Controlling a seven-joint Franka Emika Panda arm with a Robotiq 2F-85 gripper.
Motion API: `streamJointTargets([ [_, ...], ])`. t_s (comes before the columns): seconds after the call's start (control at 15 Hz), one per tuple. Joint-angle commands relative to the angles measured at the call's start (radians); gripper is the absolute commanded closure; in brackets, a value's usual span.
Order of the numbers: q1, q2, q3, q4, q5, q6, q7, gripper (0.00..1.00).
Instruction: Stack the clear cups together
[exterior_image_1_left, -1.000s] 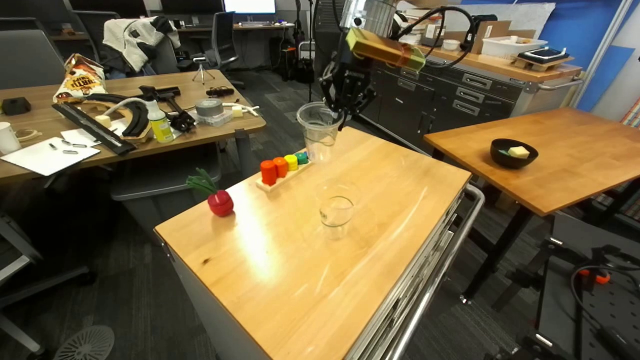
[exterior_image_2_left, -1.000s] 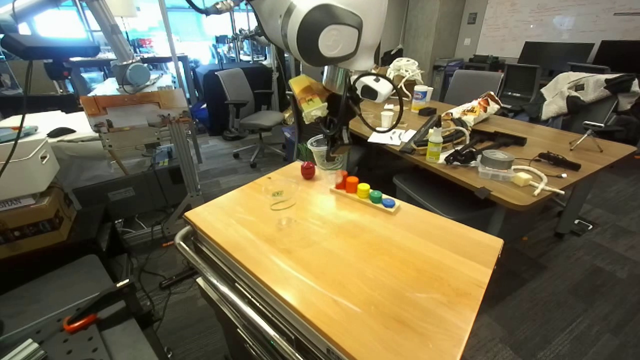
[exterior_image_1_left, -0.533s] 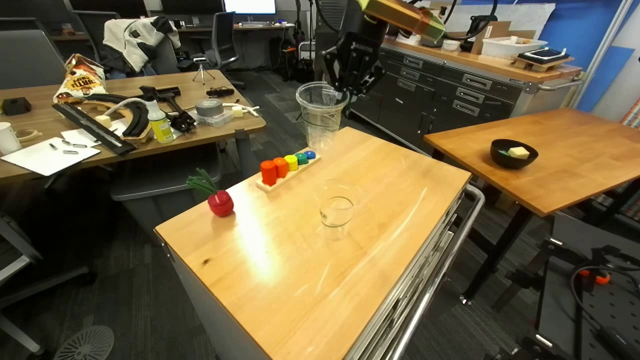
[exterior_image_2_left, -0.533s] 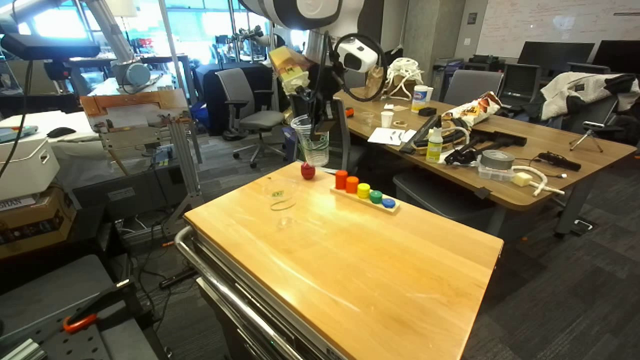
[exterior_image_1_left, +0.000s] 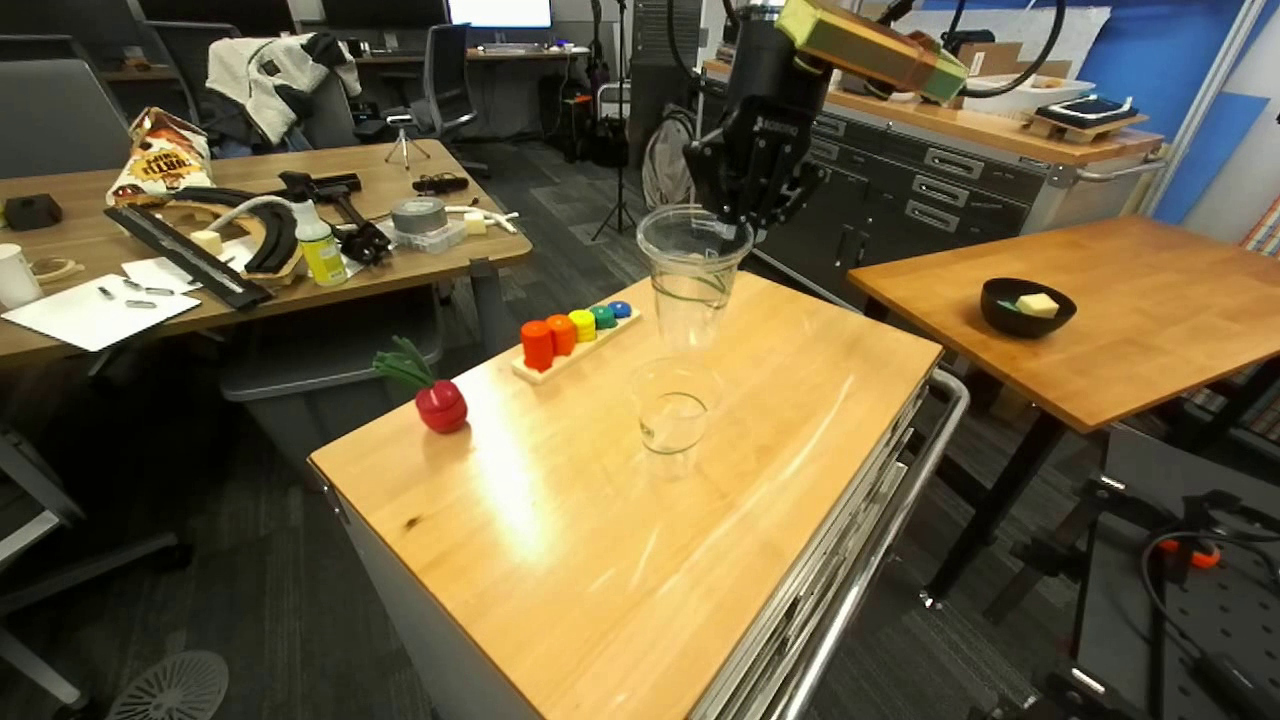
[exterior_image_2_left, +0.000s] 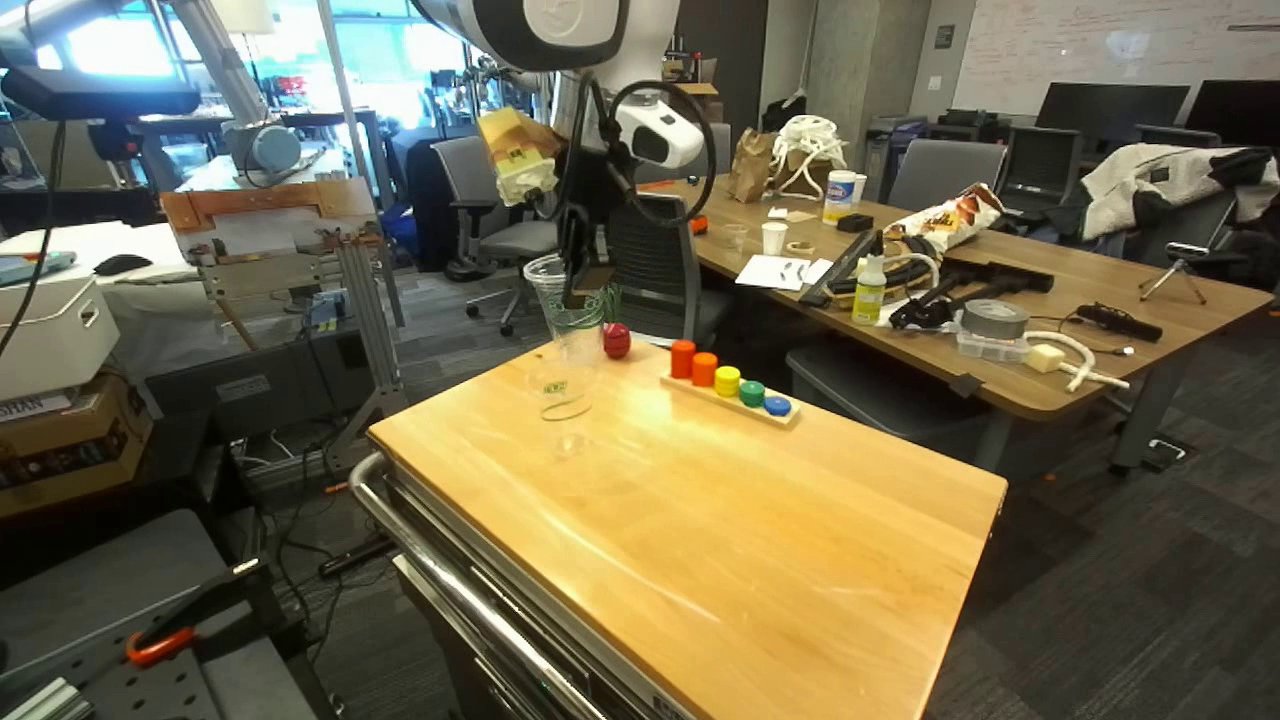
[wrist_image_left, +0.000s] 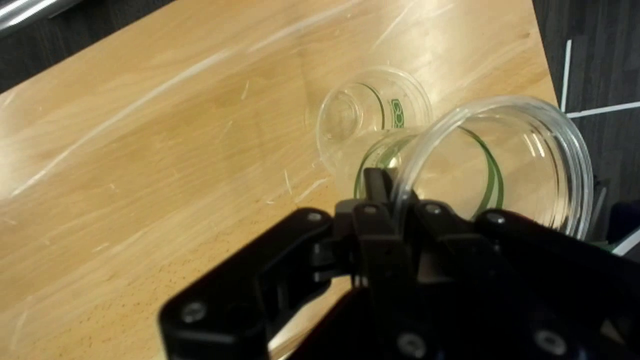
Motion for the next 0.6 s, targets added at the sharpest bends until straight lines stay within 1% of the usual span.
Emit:
streamJointTargets([
  [0.0, 0.003, -0.035, 0.007, -0.064, 0.048, 0.012, -0.076, 0.99],
  [0.13, 0.003, -0.025, 0.011, -0.079, 0.065, 0.012, -0.118, 0.99],
  [0.33, 0.002, -0.012, 0.017, -0.099, 0.093, 0.051, -0.189, 0.99],
  [0.53, -0.007, 0.008, 0.024, -0.102, 0.148, 0.077, -0.275, 0.99],
])
